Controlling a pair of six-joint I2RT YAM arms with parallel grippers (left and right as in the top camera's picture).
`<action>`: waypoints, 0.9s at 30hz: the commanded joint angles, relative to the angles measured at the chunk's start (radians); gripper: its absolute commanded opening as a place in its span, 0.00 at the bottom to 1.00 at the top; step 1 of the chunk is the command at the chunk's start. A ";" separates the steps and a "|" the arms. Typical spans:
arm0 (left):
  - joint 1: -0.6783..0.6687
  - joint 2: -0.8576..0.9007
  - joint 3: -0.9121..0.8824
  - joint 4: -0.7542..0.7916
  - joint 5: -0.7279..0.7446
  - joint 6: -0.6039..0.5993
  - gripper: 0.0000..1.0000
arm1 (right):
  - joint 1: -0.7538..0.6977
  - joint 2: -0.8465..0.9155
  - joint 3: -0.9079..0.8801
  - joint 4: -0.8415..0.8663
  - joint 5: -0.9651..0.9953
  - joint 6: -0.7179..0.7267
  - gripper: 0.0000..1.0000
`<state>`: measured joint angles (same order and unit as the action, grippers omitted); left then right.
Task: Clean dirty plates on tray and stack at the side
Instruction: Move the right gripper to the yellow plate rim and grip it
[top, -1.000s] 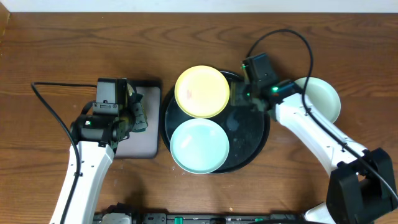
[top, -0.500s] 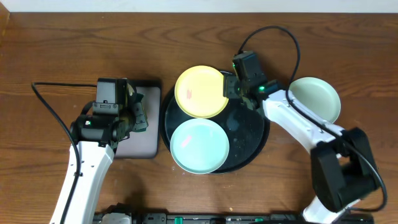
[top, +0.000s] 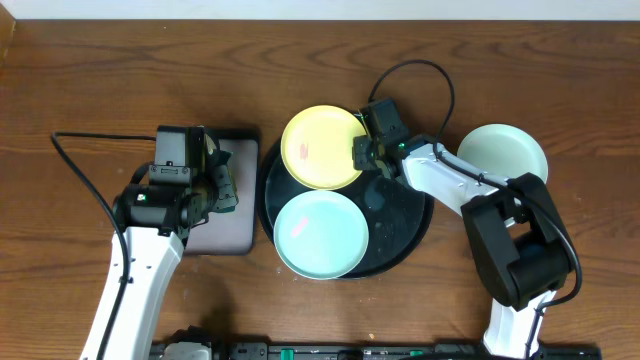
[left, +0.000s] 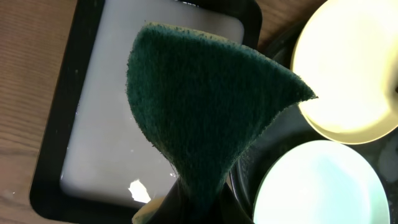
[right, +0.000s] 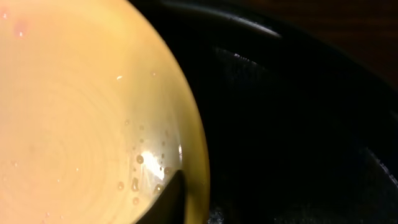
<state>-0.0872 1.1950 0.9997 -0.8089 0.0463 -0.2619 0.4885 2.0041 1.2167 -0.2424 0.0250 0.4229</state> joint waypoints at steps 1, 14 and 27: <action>-0.002 0.021 0.016 -0.002 -0.002 0.006 0.08 | 0.008 -0.003 0.005 0.008 -0.010 -0.001 0.03; -0.002 0.064 0.016 0.016 -0.002 0.051 0.08 | -0.063 -0.180 0.032 -0.100 0.016 -0.002 0.01; -0.006 0.074 0.096 0.006 0.051 0.066 0.07 | -0.087 -0.217 0.022 -0.393 0.084 -0.035 0.01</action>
<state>-0.0883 1.2591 1.0119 -0.7898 0.0799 -0.2119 0.4030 1.7721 1.2358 -0.6323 0.0631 0.4046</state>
